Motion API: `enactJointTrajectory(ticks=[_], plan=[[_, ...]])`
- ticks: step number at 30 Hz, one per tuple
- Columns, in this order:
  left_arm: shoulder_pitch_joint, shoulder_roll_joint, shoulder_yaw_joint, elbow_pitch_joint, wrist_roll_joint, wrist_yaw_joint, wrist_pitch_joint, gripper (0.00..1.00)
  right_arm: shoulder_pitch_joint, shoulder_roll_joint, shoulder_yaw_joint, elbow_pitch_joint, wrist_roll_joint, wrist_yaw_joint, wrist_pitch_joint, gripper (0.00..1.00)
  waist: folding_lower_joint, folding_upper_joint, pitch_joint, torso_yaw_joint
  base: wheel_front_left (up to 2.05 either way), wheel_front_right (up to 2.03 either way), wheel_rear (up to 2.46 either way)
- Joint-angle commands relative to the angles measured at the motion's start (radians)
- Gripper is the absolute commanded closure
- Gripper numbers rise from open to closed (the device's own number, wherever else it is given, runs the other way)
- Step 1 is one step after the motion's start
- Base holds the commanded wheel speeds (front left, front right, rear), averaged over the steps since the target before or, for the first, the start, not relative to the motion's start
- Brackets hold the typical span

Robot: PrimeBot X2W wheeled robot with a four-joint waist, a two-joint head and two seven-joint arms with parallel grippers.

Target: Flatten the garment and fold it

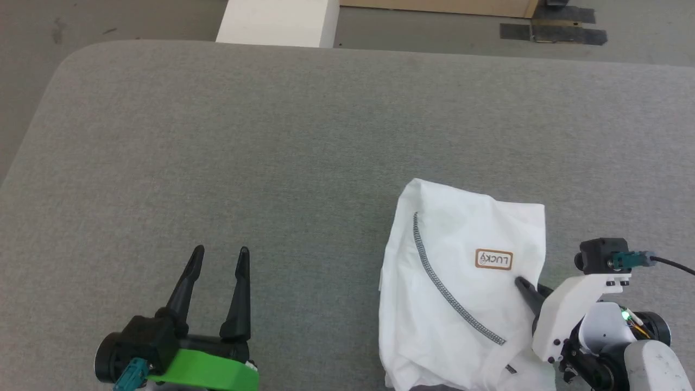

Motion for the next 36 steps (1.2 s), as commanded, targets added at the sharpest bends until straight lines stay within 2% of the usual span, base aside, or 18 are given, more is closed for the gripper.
enactJointTrajectory(ticks=[1, 6, 12, 18, 26, 32, 36], plan=[[0.005, 0.008, -0.002, -0.009, 0.012, 0.004, 0.003, 0.0, -0.016, -0.004, 0.0, -0.001, -0.005, -0.002, -0.004, 1.0, 0.0, 0.0, -0.012, -0.025, 0.0, 0.0, 0.0], [0.001, 0.015, -0.012, -0.034, 0.019, 0.008, 0.019, 0.0, -0.053, -0.087, -0.017, -0.044, -0.031, -0.002, 0.029, 1.0, 0.0, 0.0, -0.015, -0.08, 0.0, 0.0, 0.0], [-0.01, 0.026, -0.016, -0.062, 0.026, 0.011, 0.033, 0.0, -0.106, -0.259, 0.019, -0.104, -0.071, -0.002, 0.101, 1.0, 0.0, 0.0, 0.005, -0.148, 0.0, 0.0, 0.0], [-0.053, 0.039, -0.016, -0.103, 0.041, 0.013, 0.044, 0.0, -0.21, -0.462, 0.077, -0.111, -0.099, -0.002, 0.133, 1.0, 0.0, 0.0, 0.091, -0.205, 0.0, 0.0, 0.0], [-0.15, 0.057, -0.005, -0.148, 0.068, 0.015, 0.046, 0.0, -0.364, -0.683, 0.117, -0.082, -0.139, -0.002, 0.145, 1.0, 0.0, 0.0, 0.248, -0.231, 0.0, 0.0, 0.0], [-0.21, 0.08, 0.011, -0.17, 0.079, 0.009, 0.046, 0.0, -0.437, -0.795, 0.086, -0.021, -0.169, -0.002, 0.138, 1.0, 0.0, 0.0, 0.362, -0.23, 0.0, 0.0, 0.0], [-0.245, 0.093, 0.019, -0.182, 0.091, 0.008, 0.04, 0.0, -0.468, -0.831, 0.066, 0.016, -0.195, -0.002, 0.118, 1.0, 0.0, 0.0, 0.419, -0.225, 0.0, 0.0, 0.0]])
